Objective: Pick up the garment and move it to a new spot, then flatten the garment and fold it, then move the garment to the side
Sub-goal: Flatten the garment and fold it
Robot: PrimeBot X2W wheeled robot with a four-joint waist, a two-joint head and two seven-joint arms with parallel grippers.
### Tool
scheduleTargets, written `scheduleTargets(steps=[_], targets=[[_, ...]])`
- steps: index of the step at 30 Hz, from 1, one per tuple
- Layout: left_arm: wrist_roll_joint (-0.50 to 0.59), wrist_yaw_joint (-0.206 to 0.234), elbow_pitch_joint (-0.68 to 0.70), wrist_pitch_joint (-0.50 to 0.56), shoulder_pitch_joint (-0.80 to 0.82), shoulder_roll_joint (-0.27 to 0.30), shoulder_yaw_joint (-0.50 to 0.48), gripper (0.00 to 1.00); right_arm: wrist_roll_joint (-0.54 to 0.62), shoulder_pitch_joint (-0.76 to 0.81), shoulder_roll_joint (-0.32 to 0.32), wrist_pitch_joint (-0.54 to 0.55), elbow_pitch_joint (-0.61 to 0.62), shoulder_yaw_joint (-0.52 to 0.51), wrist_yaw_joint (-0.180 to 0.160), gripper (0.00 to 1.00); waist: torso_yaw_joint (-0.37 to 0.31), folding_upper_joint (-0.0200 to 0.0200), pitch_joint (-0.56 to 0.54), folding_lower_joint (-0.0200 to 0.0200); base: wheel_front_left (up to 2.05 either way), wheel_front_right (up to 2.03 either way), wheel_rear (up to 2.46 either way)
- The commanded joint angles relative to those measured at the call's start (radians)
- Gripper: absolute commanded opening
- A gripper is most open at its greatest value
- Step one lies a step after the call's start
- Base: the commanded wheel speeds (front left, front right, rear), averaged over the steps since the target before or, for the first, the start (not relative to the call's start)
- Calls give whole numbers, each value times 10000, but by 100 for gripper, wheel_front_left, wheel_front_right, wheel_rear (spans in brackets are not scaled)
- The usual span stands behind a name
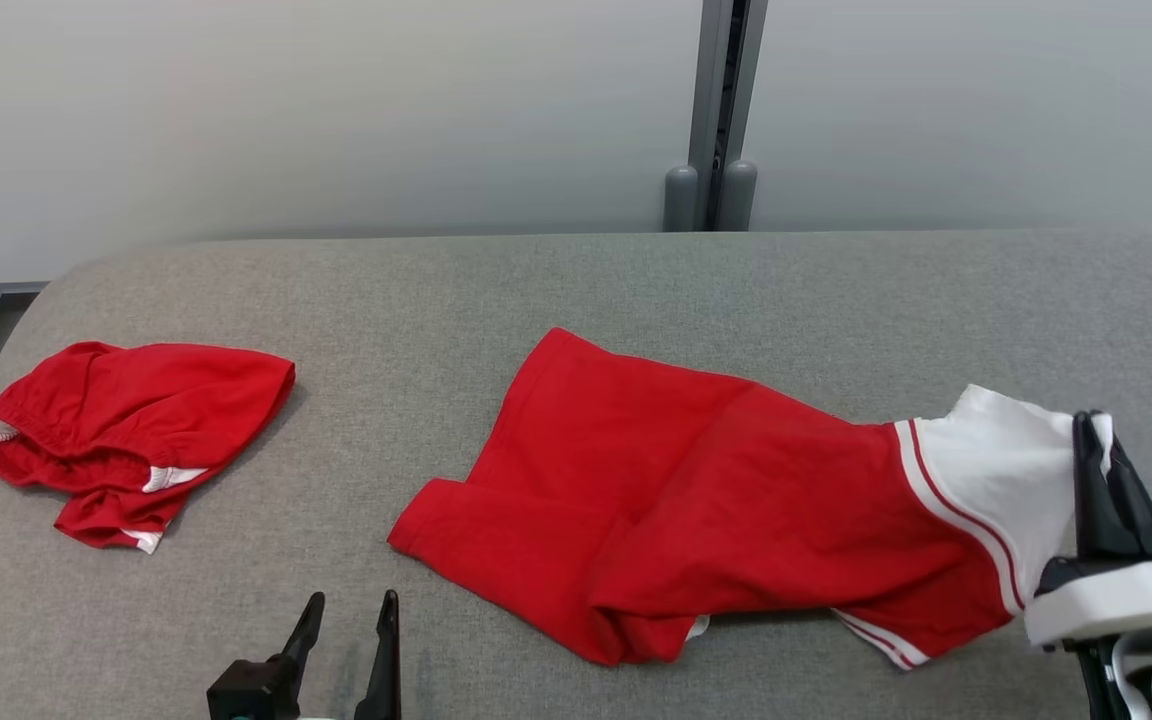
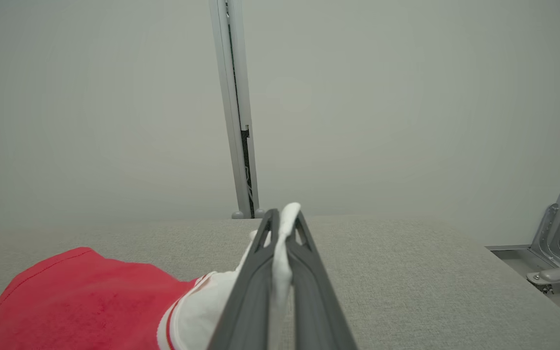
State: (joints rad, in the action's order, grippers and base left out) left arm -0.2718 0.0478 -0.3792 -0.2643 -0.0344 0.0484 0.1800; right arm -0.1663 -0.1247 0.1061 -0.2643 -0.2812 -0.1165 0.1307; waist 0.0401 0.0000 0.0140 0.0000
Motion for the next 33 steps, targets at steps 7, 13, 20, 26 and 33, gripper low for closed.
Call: scheduleTargets(steps=[7, 13, 20, 26, 33], targets=[[22, -91, -18, -2, 263, 39, 216, 100, 66, -1269, 595, -1, 179, 614, 1, 0, 308, 0, 400, 0, 0, 0, 0], [-17, -103, -47, -2, 411, 38, 360, 100, 13, -2462, 1106, -2, -42, 1017, 1, 0, 622, 0, 614, 0, 0, 0, 0], [-7, -167, -82, -2, 594, 37, 580, 100, 26, -3915, 1674, -1, -737, 1738, -1, 0, 1024, 0, 879, 0, 0, 0, 0], [28, -194, -74, -2, 844, 39, 795, 100, 181, -5972, 2202, -1, -1195, 2275, 1, 0, 1548, 0, 1239, 0, 0, 0, 0], [-86, -132, -81, -2, 853, 36, 890, 100, 192, -7641, 2348, -1, -1784, 2955, -1, 0, 1928, 0, 1337, 0, 0, 0, 0]])
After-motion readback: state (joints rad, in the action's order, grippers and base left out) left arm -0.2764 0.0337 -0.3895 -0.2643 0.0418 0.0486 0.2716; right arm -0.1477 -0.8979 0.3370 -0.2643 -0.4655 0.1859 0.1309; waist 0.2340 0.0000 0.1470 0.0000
